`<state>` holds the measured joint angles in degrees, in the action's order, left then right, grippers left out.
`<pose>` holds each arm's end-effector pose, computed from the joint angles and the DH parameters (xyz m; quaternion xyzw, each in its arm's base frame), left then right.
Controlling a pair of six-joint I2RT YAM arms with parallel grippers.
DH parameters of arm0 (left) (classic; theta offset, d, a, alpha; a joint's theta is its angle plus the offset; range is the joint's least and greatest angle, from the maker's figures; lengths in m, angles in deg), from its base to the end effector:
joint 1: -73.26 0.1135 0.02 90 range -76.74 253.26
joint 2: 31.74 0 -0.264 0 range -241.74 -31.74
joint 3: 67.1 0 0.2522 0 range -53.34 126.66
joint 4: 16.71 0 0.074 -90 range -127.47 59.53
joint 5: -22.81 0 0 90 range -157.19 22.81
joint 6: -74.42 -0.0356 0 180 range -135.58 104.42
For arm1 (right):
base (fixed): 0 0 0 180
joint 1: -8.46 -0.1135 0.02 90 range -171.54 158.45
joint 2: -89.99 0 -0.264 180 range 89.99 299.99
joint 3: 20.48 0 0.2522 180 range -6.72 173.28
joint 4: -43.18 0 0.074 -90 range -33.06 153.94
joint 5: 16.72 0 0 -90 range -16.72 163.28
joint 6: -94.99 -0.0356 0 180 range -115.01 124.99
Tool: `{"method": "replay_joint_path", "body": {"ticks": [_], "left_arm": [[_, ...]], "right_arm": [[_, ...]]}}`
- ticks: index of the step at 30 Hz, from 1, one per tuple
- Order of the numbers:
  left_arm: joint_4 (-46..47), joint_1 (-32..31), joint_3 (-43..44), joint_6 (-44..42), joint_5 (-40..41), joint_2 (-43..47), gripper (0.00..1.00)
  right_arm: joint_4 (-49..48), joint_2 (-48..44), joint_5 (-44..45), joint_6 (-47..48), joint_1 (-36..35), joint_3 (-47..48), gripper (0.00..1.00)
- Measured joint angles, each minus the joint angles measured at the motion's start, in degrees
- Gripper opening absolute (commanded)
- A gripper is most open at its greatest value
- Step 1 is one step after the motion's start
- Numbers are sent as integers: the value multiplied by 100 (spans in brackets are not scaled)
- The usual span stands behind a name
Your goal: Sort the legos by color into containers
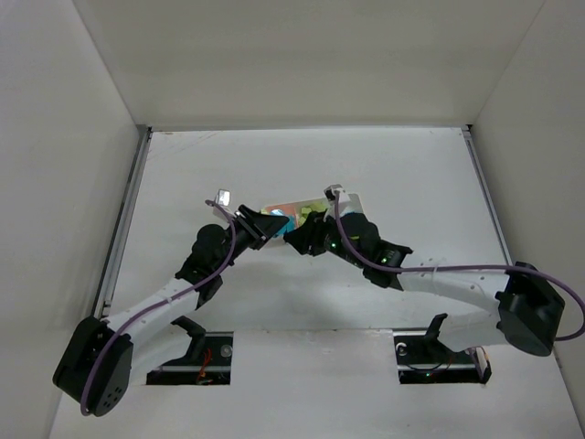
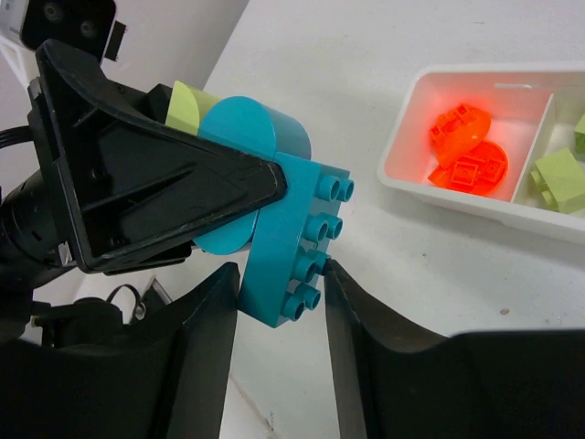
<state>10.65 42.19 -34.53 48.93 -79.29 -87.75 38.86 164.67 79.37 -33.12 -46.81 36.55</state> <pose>0.1780 -0.1160 0.2395 -0.1215 0.6722 -0.5867 0.4350 0.1723 0.2420 0.2664 -0.0843 0.7794 0.4221 0.4552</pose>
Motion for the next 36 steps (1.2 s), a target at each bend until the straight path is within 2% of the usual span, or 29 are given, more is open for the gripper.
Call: {"method": "replay_joint_path", "body": {"ticks": [3,6,13,27,32,36], "left_arm": [[-28,7,0,-63,98,-4,21],[-48,35,0,-61,96,-7,22],[-50,160,0,-35,-92,39,22],[-57,188,0,-39,-289,90,23],[-50,74,74,-98,-262,-164,23],[-7,-101,190,-168,-234,-402,23]], "right_arm": [[107,35,83,57,7,61,31],[122,46,116,92,35,72,29],[240,-81,-57,243,291,57,29],[492,-317,293,426,1539,-170,30],[621,-111,527,470,2133,-208,30],[704,164,621,503,2262,-208,31]]}}
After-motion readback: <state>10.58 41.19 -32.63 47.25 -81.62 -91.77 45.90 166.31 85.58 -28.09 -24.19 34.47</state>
